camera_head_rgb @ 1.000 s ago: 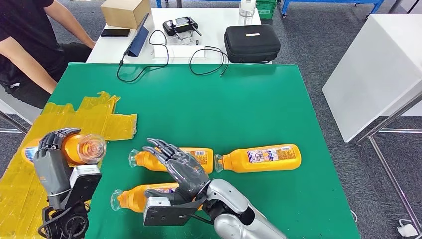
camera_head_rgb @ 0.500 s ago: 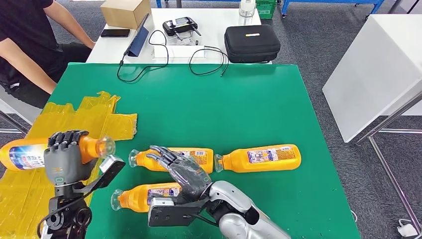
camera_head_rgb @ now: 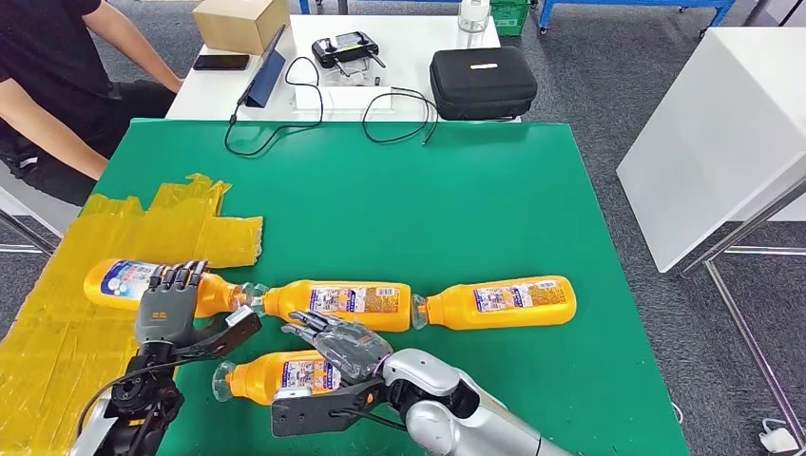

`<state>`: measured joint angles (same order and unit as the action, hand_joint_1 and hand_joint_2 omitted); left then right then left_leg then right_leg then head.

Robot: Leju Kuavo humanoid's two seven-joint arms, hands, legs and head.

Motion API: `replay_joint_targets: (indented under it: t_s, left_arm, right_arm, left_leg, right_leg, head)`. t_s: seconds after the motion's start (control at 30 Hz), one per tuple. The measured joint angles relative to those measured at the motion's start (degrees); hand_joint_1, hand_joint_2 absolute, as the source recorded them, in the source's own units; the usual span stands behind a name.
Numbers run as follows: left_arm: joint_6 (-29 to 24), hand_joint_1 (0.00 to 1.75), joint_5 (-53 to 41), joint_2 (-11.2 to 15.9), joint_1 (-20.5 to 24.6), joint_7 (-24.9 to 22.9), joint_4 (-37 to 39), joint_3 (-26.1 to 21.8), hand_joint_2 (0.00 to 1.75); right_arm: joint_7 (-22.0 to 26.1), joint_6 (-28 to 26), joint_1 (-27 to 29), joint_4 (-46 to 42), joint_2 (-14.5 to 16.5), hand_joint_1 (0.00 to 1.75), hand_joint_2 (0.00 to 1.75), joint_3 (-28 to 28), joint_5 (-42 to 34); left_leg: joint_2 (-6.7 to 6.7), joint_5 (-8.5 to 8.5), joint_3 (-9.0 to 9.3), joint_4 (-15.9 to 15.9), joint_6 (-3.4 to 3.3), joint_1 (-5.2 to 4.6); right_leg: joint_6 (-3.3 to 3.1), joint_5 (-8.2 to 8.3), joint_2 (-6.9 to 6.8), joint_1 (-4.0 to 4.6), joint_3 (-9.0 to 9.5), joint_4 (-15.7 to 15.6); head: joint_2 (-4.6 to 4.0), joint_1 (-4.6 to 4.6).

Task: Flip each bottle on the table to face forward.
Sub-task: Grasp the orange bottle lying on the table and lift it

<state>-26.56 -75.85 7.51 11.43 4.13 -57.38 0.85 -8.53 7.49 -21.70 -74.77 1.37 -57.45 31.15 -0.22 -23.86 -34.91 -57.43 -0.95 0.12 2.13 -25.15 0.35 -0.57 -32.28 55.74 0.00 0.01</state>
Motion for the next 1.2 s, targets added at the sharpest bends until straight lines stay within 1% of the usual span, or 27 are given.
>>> replay_joint_targets:
  t_s: [0.17,0.37,0.63,0.7,0.77,0.8,0.9,0.93,1.03,1.1,1.2]
  left_arm:
    - [0.0,0.0,2.2,0.4,0.4,0.3,1.5,0.0,0.0]
    - [0.2,0.0,7.0,0.5,0.3,2.9,1.5,0.0,0.0]
    - [0.5,0.0,8.9,0.5,0.3,4.1,1.4,-0.1,0.0]
    - [0.9,0.0,13.0,0.4,-0.1,6.1,0.2,-0.4,0.0]
    - [1.8,0.0,19.2,-0.1,-0.9,9.2,-2.8,-1.0,0.0]
    - [2.3,0.0,23.7,-0.8,-1.6,11.3,-5.4,-1.6,0.0]
    - [5.7,0.0,44.8,-5.7,-5.6,18.7,-18.7,-3.6,0.0]
    - [6.8,0.0,49.8,-7.2,-6.8,19.7,-22.6,-3.8,0.0]
    - [8.9,0.0,55.7,-9.5,-8.8,20.2,-29.7,-4.0,0.0]
    - [9.7,0.0,57.3,-10.4,-9.6,20.2,-33.2,-4.0,0.0]
    - [10.1,0.0,57.8,-11.2,-10.1,20.1,-36.5,-4.0,0.0]
  right_arm:
    - [-1.3,0.1,-0.9,3.2,0.9,0.0,1.75,-0.9,1.6]
    - [-2.6,0.0,-1.1,6.6,2.1,0.0,1.75,-1.3,3.5]
    - [-2.8,0.0,-1.1,7.3,2.5,0.0,1.75,-1.3,3.8]
    - [-2.9,-0.1,-1.1,8.4,2.9,0.0,1.75,-1.3,4.3]
    - [-2.9,-0.5,-1.1,10.5,3.9,0.0,1.75,-1.1,4.9]
    - [-2.9,-0.7,-1.1,12.1,4.6,0.0,1.75,-0.8,5.2]
    - [-2.8,-0.6,-1.3,18.4,7.5,0.0,1.75,0.2,6.5]
    - [-3.0,0.0,-1.6,20.0,8.2,0.0,1.75,0.3,7.1]
    - [-3.9,3.6,-3.0,22.7,9.6,0.0,1.75,-0.3,8.8]
    - [-4.3,5.5,-4.0,24.1,10.3,0.0,1.75,-1.1,9.5]
    - [-4.5,6.3,-4.7,25.4,11.1,0.0,1.75,-1.9,9.9]
  left_leg:
    - [0.01,0.0,0.01,0.0,0.0,0.01]
    - [0.01,0.01,0.01,0.0,0.0,0.01]
    - [0.01,0.01,0.01,0.0,0.0,0.01]
    - [0.02,0.0,0.01,0.0,0.0,0.01]
    - [0.02,0.0,0.0,0.0,0.0,0.01]
    - [0.02,0.0,0.0,0.0,0.0,0.01]
    - [0.03,0.0,0.0,0.0,0.0,-0.01]
    - [0.03,-0.01,0.01,0.0,0.0,-0.01]
    - [0.09,-0.04,0.12,0.0,0.0,-0.01]
    - [0.11,-0.06,0.24,0.0,0.02,0.01]
    - [0.11,-0.08,0.35,0.0,0.08,0.06]
  right_leg:
    - [0.0,0.0,0.0,0.01,0.0,0.0]
    - [0.0,0.0,0.0,0.01,0.01,0.0]
    - [0.0,0.0,0.0,0.01,0.01,0.0]
    - [0.0,0.0,0.01,0.01,-0.01,0.0]
    - [0.0,0.0,0.01,0.01,-0.02,0.0]
    - [0.0,0.0,0.01,0.01,-0.02,0.0]
    - [0.0,0.0,0.01,-0.01,-0.01,0.0]
    - [0.0,0.0,0.02,-0.01,0.0,0.0]
    - [0.0,0.0,0.08,-0.01,0.03,0.0]
    - [-0.01,0.0,0.1,0.01,0.11,0.0]
    - [-0.03,0.0,0.11,0.09,0.21,0.0]
  head:
    - [0.0,0.01]
    - [0.0,0.0]
    - [0.0,-0.01]
    - [0.0,-0.01]
    - [0.0,0.0]
    - [0.0,0.01]
    - [0.0,0.01]
    - [0.0,0.01]
    - [0.0,-0.01]
    - [0.0,-0.01]
    - [0.0,-0.01]
